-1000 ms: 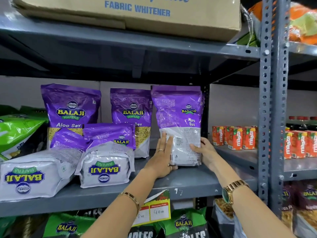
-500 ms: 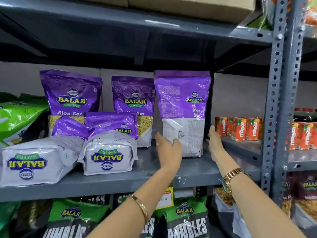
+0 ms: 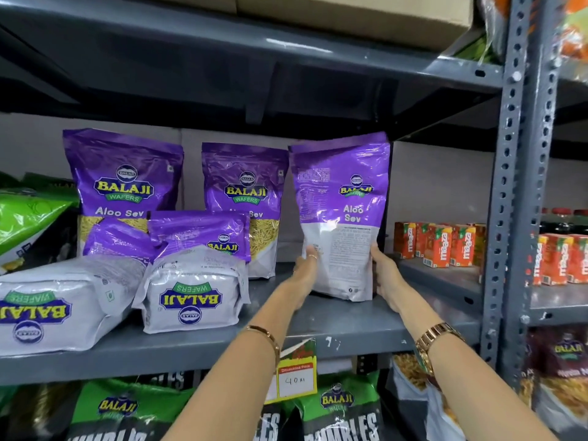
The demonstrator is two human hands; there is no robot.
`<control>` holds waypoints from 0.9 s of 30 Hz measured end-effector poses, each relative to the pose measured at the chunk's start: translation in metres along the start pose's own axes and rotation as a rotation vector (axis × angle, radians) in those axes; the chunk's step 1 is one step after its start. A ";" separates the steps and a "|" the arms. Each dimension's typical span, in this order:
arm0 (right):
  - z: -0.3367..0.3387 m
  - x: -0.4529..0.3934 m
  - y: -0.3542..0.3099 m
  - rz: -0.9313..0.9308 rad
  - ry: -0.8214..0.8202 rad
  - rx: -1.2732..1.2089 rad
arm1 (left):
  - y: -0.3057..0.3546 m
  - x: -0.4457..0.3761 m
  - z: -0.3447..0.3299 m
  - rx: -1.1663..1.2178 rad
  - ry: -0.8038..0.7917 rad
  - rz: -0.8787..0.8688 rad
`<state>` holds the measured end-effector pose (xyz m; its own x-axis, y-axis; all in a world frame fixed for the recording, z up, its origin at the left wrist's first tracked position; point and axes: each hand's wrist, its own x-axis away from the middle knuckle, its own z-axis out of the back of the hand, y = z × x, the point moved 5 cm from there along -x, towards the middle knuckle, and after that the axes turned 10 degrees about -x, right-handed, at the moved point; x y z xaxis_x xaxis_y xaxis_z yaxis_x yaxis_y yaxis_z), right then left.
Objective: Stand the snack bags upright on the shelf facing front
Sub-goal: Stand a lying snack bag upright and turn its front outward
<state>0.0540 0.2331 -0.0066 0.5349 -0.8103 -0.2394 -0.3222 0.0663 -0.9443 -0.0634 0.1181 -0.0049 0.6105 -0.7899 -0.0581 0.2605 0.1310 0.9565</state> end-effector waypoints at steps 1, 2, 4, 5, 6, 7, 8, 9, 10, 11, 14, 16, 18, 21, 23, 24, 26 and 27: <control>-0.001 0.005 -0.002 0.023 -0.014 0.009 | -0.001 -0.005 0.003 -0.016 -0.002 0.007; -0.003 0.010 -0.003 0.034 -0.040 0.017 | -0.002 -0.009 0.005 -0.019 -0.015 0.003; -0.009 0.018 -0.004 0.025 -0.109 0.018 | -0.002 -0.016 0.006 0.043 -0.086 -0.038; -0.011 0.020 -0.003 0.018 -0.127 0.021 | -0.003 -0.018 0.007 0.076 -0.118 -0.062; -0.011 0.019 -0.003 0.018 -0.124 0.030 | -0.004 -0.020 0.009 0.080 -0.127 -0.077; -0.011 0.017 -0.004 0.017 -0.099 0.040 | -0.006 -0.020 0.010 0.060 -0.118 -0.084; -0.010 0.014 -0.004 0.018 -0.051 0.060 | -0.006 -0.019 0.012 0.028 -0.086 -0.093; -0.006 0.011 -0.005 0.019 0.012 0.090 | -0.006 -0.017 0.013 -0.009 -0.035 -0.117; -0.003 0.008 -0.006 0.025 0.072 0.122 | -0.005 -0.014 0.014 -0.048 0.042 -0.150; 0.000 0.005 -0.006 0.037 0.109 0.147 | -0.003 -0.008 0.017 -0.077 0.132 -0.197; 0.000 -0.002 -0.001 0.010 0.076 0.175 | 0.009 0.016 0.025 -0.133 0.336 -0.442; -0.004 -0.004 0.004 -0.022 0.005 0.184 | 0.011 0.025 0.025 -0.159 0.286 -0.534; -0.011 -0.001 0.005 -0.032 -0.061 0.200 | 0.012 0.030 0.015 -0.138 0.129 -0.571; -0.015 0.003 0.006 -0.063 -0.124 0.235 | 0.010 0.027 0.003 -0.161 0.004 -0.588; -0.014 0.006 0.003 -0.059 -0.138 0.185 | 0.009 0.023 0.004 -0.197 0.004 -0.585; -0.014 0.007 0.001 -0.045 -0.142 0.153 | 0.008 0.020 0.006 -0.201 -0.001 -0.581; -0.015 0.010 -0.002 -0.018 -0.152 0.125 | 0.005 0.013 0.009 -0.195 -0.025 -0.536; -0.015 0.011 -0.003 -0.010 -0.148 0.120 | 0.002 0.011 0.010 -0.197 -0.031 -0.506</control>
<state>0.0497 0.2152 -0.0027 0.6494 -0.7174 -0.2523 -0.2256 0.1351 -0.9648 -0.0633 0.1039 -0.0006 0.3510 -0.8002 -0.4863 0.6530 -0.1630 0.7396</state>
